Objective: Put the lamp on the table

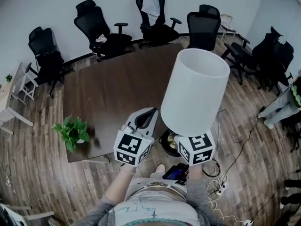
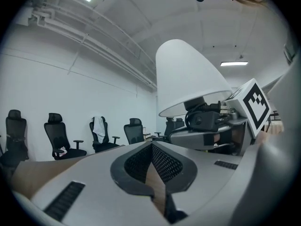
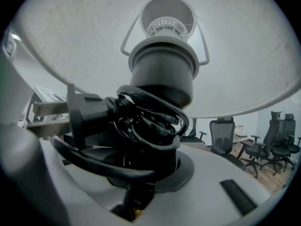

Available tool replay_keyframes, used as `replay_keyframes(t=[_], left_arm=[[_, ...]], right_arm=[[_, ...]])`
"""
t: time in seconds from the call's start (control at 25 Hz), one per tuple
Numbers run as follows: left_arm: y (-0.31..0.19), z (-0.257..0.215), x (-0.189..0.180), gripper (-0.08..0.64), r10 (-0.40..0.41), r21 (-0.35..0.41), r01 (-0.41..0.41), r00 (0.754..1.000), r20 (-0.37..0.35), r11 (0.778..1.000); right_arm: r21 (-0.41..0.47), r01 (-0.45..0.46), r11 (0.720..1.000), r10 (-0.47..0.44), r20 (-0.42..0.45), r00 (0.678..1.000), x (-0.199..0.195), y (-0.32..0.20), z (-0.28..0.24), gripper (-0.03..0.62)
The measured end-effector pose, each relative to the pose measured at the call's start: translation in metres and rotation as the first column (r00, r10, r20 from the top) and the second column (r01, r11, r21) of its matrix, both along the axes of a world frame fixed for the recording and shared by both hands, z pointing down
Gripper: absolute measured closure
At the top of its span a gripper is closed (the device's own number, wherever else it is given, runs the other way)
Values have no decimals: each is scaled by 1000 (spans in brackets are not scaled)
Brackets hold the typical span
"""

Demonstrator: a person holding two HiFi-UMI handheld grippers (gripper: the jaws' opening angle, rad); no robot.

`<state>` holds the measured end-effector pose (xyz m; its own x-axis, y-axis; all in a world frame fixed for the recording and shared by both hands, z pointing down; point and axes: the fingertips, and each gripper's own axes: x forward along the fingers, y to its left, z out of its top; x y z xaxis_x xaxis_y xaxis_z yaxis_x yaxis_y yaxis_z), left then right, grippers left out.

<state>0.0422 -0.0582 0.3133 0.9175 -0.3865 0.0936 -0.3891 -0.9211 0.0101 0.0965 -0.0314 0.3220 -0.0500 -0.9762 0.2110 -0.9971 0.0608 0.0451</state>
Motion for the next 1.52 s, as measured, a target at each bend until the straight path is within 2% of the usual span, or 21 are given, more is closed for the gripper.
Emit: replay_keyframes(t=[0.36, 0.8, 1.2, 1.52], left_arm=[[-5, 11, 1, 549, -87, 6, 87, 995, 39, 996], [-39, 21, 12, 549, -81, -42, 83, 996, 32, 996], [-96, 12, 39, 549, -37, -58, 36, 999, -4, 998], [-151, 22, 37, 549, -56, -81, 55, 998, -8, 995]], right_arm=[[-3, 46, 999, -46, 31, 998, 16, -6, 14, 532], [-11, 17, 1000, -16, 23, 1000, 36, -33, 18, 532], [-38, 3, 999, -3, 10, 1000, 55, -91, 16, 532], [-68, 17, 998, -17, 2, 1000, 57, -145, 26, 532]])
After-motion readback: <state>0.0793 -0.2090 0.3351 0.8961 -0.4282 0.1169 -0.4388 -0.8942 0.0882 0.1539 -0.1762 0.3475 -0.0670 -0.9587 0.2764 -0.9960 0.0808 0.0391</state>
